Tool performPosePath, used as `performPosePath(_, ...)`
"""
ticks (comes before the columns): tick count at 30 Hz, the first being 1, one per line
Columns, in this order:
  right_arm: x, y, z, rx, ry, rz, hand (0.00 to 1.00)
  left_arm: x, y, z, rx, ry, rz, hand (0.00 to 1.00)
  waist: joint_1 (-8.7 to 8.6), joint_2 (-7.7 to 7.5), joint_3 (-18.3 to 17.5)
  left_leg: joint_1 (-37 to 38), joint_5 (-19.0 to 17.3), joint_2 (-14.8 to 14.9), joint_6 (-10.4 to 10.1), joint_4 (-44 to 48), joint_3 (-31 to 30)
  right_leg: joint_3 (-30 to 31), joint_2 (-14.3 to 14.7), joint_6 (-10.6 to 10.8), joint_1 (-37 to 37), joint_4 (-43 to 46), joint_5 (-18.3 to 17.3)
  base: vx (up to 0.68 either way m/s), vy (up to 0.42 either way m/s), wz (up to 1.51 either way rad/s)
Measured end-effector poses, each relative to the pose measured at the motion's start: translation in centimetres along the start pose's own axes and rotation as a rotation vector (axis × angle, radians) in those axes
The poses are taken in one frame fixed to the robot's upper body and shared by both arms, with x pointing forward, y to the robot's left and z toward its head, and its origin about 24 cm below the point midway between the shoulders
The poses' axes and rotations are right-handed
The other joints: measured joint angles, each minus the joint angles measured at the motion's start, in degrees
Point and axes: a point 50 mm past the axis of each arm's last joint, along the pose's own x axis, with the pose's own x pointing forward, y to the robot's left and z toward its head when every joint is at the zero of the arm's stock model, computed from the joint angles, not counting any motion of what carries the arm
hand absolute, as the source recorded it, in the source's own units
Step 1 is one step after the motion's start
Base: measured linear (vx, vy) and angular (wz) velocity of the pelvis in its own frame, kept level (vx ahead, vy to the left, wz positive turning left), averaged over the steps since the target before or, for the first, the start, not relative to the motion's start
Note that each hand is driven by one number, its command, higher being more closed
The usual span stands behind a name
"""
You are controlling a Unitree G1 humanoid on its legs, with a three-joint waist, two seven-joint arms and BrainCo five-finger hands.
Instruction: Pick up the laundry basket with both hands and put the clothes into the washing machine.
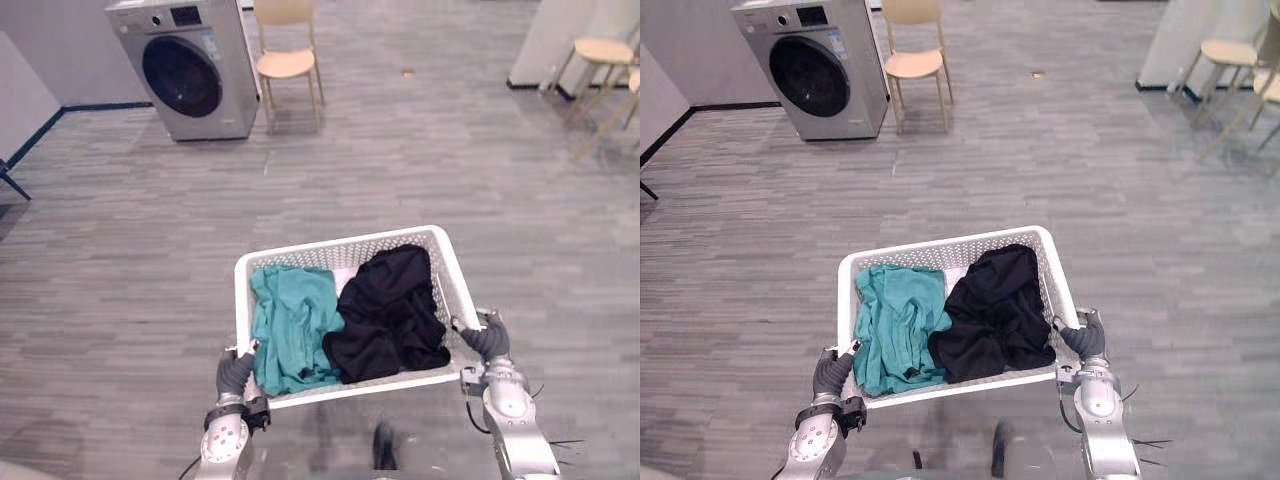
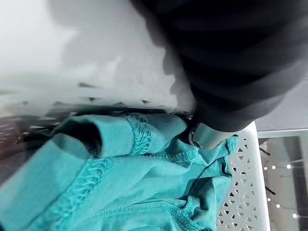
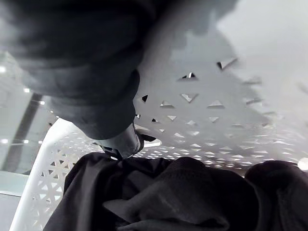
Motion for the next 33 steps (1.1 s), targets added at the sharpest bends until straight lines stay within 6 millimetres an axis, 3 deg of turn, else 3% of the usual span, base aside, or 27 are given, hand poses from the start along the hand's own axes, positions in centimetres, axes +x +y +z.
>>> performPosePath(2, 0.6, 0.0, 1.2, 0.017, -0.050, -0.007, 1.00, -0.2, 0.1, 1.0, -0.013, -0.059, 0.003, 1.00, 1.54, -0.46, -0.22, -5.49, -1.79, -2.83, -0.15, -22.76, 3.58, 1.13, 0.01, 0.97, 6.28, -6.12, -0.37, 0.70, 0.001, -0.27)
performPosePath(3, 0.8, 0.1, 1.4, 0.019, -0.057, -0.005, 1.00, -0.3, 0.2, 1.2, -0.014, -0.063, 0.008, 1.00, 1.81, -0.36, -0.27, -5.82, -0.93, -3.90, -1.46, -30.11, 3.54, 1.22, -0.28, 1.65, 7.81, -7.15, -0.79, 0.68, 0.097, -0.24)
performPosePath(4, 0.9, 0.2, 1.4, 0.015, -0.060, -0.001, 1.00, -0.3, 0.2, 1.3, -0.018, -0.069, 0.011, 1.00, 2.48, -0.15, -0.23, -5.79, 1.60, -5.34, -4.89, -43.73, 3.41, 1.49, -0.90, 2.87, 11.20, -8.99, -1.80, 0.57, 0.116, -0.14)
performPosePath(5, 1.0, 0.2, 1.4, 0.010, -0.057, 0.001, 1.00, -0.3, 0.2, 1.3, -0.021, -0.069, 0.012, 1.00, 2.76, 0.03, -0.24, -5.83, 2.36, -5.65, -6.08, -48.02, 2.62, 1.45, -0.97, 3.76, 13.01, -10.01, -2.65, 0.88, 0.239, -0.13)
performPosePath(6, 1.1, 0.6, 0.7, 0.005, -0.029, 0.014, 1.00, -0.5, 0.3, 0.9, -0.011, -0.047, 0.016, 1.00, 2.89, -1.01, -0.42, -5.62, 9.63, -7.31, -3.74, -49.19, 2.21, 1.43, -2.65, 6.73, 18.52, -12.52, -4.51, 0.75, 0.238, -0.05)
performPosePath(7, 1.1, 0.7, 0.5, 0.006, -0.018, 0.015, 1.00, -0.5, 0.3, 0.8, -0.006, -0.041, 0.015, 1.00, 2.79, -1.31, -0.92, -5.45, 10.58, -8.18, -2.54, -48.75, 2.09, 1.35, -3.25, 7.35, 19.32, -12.58, -4.88, 0.93, 0.301, 0.12)
performPosePath(8, 1.0, 0.8, -0.3, 0.000, 0.016, 0.018, 1.00, -0.5, 0.3, 0.5, 0.016, -0.021, 0.010, 1.00, 2.77, -3.19, -1.80, -5.33, 11.12, -11.03, 4.80, -46.25, 0.92, 0.18, -5.97, 9.78, 19.88, -9.32, -6.21, 0.82, 0.271, 0.38)
performPosePath(9, 1.0, 0.7, -1.2, -0.007, 0.054, 0.011, 1.00, -0.3, 0.1, -0.1, 0.039, 0.000, -0.009, 1.00, 2.28, -4.38, -2.08, -5.54, 7.68, -12.36, 7.83, -42.22, 1.37, 0.09, -9.03, 11.68, 16.14, 1.49, -7.19, 0.83, 0.267, 0.42)
performPosePath(10, 1.1, 0.5, -1.7, -0.012, 0.071, 0.005, 1.00, -0.1, -0.2, -0.3, 0.049, 0.011, -0.023, 1.00, 2.24, -4.46, -2.08, -5.30, 5.57, -12.73, 8.21, -40.67, 1.24, 0.50, -10.05, 12.76, 12.94, 9.45, -6.56, 0.81, 0.274, 0.38)
performPosePath(11, 1.1, 0.4, -2.5, -0.027, 0.105, 0.003, 1.00, 0.1, -0.4, -0.7, 0.071, 0.031, -0.041, 1.00, 2.13, -5.44, -1.77, -3.47, 1.75, -13.94, 8.86, -39.47, 1.12, 1.03, -13.41, 15.02, 5.47, 27.87, -1.78, 0.60, 0.205, 0.25)
performPosePath(12, 1.1, 0.5, -2.8, -0.028, 0.122, 0.003, 1.00, 0.3, -0.3, -0.9, 0.087, 0.043, -0.044, 1.00, 1.74, -6.18, -1.36, -1.72, 0.26, -15.00, 9.08, -39.39, 1.06, 0.94, -15.51, 13.58, 2.38, 36.09, -1.32, 0.72, 0.208, 0.33)
performPosePath(13, 0.9, 1.0, -3.7, -0.027, 0.163, 0.009, 1.00, 0.4, 0.0, -1.4, 0.110, 0.073, -0.044, 1.00, 0.85, -6.44, -1.11, 3.06, -2.20, -16.30, 9.11, -40.45, 0.57, 0.21, -17.80, 10.57, -1.84, 46.73, -2.94, 0.83, 0.152, 0.08)
performPosePath(14, 0.4, 1.3, -4.3, -0.025, 0.193, 0.016, 1.00, 0.2, 0.4, -1.8, 0.126, 0.092, -0.037, 1.00, 0.85, -5.79, -0.73, 9.73, -3.82, -16.44, 8.49, -43.56, 0.53, -0.07, -17.27, 7.99, -4.59, 49.52, -4.66, 0.70, 0.109, -0.04)
performPosePath(16, -0.1, 1.6, -4.5, -0.018, 0.197, 0.027, 1.00, 0.2, 0.8, -1.6, 0.153, 0.080, -0.041, 1.00, -0.43, -4.94, -1.04, 17.44, -4.93, -16.41, 7.72, -49.29, -0.41, -2.62, -15.70, 5.86, -9.60, 45.93, -6.93, 0.71, 0.067, 0.05)
performPosePath(18, 0.0, 1.5, -3.9, 0.001, 0.174, 0.013, 1.00, 0.7, 0.7, -0.9, 0.166, 0.041, -0.051, 1.00, -1.61, -5.10, -1.07, 21.76, -6.01, -16.73, 6.80, -52.74, -1.55, -4.63, -13.86, 5.33, -16.77, 36.55, -8.07, 0.66, 0.012, 0.32)
performPosePath(19, 0.2, 1.4, -3.7, 0.000, 0.164, 0.009, 1.00, 1.1, 0.6, -0.6, 0.171, 0.029, -0.060, 1.00, -2.26, -5.23, -1.14, 24.64, -6.47, -16.69, 5.98, -55.25, -2.47, -5.66, -11.85, 6.36, -19.26, 22.12, -5.78, 0.62, -0.045, 0.50)
performPosePath(20, 0.3, 1.2, -3.7, 0.003, 0.167, -0.004, 1.00, 1.3, 0.3, -0.5, 0.173, 0.023, -0.070, 1.00, -3.26, -5.76, -1.13, 27.87, -6.83, -17.20, 5.32, -57.89, -3.56, -6.26, -10.78, 8.09, -19.99, 5.58, 0.13, 0.64, -0.063, 0.59)
performPosePath(21, 0.3, 1.1, -3.7, 0.003, 0.167, -0.007, 1.00, 1.4, 0.2, -0.5, 0.174, 0.022, -0.072, 1.00, -3.78, -6.10, -0.92, 29.45, -7.17, -17.90, 4.70, -58.91, -4.58, -5.97, -10.83, 8.95, -20.55, 0.97, 2.25, 0.67, -0.111, 0.70)
performPosePath(22, 0.3, 1.0, -3.8, -0.004, 0.167, -0.010, 1.00, 1.5, 0.1, -0.6, 0.182, 0.028, -0.076, 1.00, -4.57, -7.44, -0.85, 33.20, -8.56, -18.63, 2.55, -60.48, -5.96, -5.92, -11.51, 9.17, -22.06, -3.86, 5.32, 0.55, -0.121, 0.68)
performPosePath(23, 0.0, 1.0, -4.0, -0.007, 0.179, -0.007, 1.00, 1.4, 0.2, -0.9, 0.193, 0.040, -0.075, 1.00, -5.26, -8.12, -1.14, 36.11, -9.57, -18.99, 1.75, -61.41, -7.22, -5.59, -11.92, 8.88, -22.05, -4.64, 5.46, 0.89, -0.223, 0.88)
performPosePath(24, -0.4, 0.8, -4.5, -0.015, 0.200, -0.011, 1.00, 1.2, -0.2, -1.4, 0.179, 0.063, -0.074, 1.00, -5.65, -6.53, -2.03, 39.82, -11.24, -17.25, 0.76, -60.84, -10.01, -2.72, -10.15, 5.48, -23.23, 2.06, 10.33, 0.77, -0.195, 0.61)
performPosePath(26, -0.5, 0.6, -4.7, -0.022, 0.208, -0.011, 1.00, 0.8, -0.3, -1.8, 0.183, 0.077, -0.070, 1.00, -5.17, -4.40, -3.18, 38.06, -11.24, -14.07, 0.75, -54.39, -10.81, -3.02, -8.51, 4.01, -23.78, 6.23, 11.44, 0.87, -0.287, 0.28)
performPosePath(27, -0.5, 0.5, -4.6, -0.030, 0.203, -0.008, 1.00, 0.6, -0.5, -2.0, 0.173, 0.087, -0.066, 1.00, -4.87, -1.36, -3.20, 33.70, -10.19, -10.34, -0.88, -41.79, -11.39, -5.92, -6.50, 1.42, -21.64, 7.53, 9.78, 0.76, -0.295, 0.20)
performPosePath(28, -0.5, 0.3, -4.4, -0.033, 0.194, -0.007, 1.00, 0.4, -0.5, -2.1, 0.162, 0.090, -0.058, 1.00, -4.74, 0.60, -2.96, 28.80, -5.22, -6.87, -4.28, -29.75, -12.09, -6.95, -4.53, 1.02, -19.43, 8.19, 6.89, 0.75, -0.283, 0.14)
performPosePath(29, -0.7, 0.5, -4.0, -0.030, 0.180, -0.002, 1.00, 0.2, -0.2, -2.2, 0.151, 0.098, -0.039, 1.00, -4.24, 1.32, -2.65, 21.96, 6.57, -3.59, -7.01, -15.06, -12.75, -7.39, -2.52, -0.59, -15.99, 8.45, 3.81, 0.74, -0.250, 0.07)
performPosePath(30, -1.1, 0.2, -3.5, -0.026, 0.163, -0.012, 1.00, 0.0, -0.1, -2.2, 0.148, 0.095, -0.036, 1.00, -3.32, 1.36, -2.30, 15.08, 6.68, -0.83, -7.17, -1.71, -12.43, -7.68, -0.97, -0.97, -11.49, 7.71, 1.25, 0.74, -0.246, -0.01)
performPosePath(33, -1.6, -0.1, -2.6, -0.017, 0.126, -0.029, 1.00, -0.2, 0.1, -1.6, 0.140, 0.069, -0.033, 1.00, -1.35, -0.62, -1.04, 5.27, 2.05, 0.18, -1.35, 5.15, -8.15, -7.29, -0.06, -1.10, -1.25, 3.28, -2.12, 0.65, -0.154, 0.00)
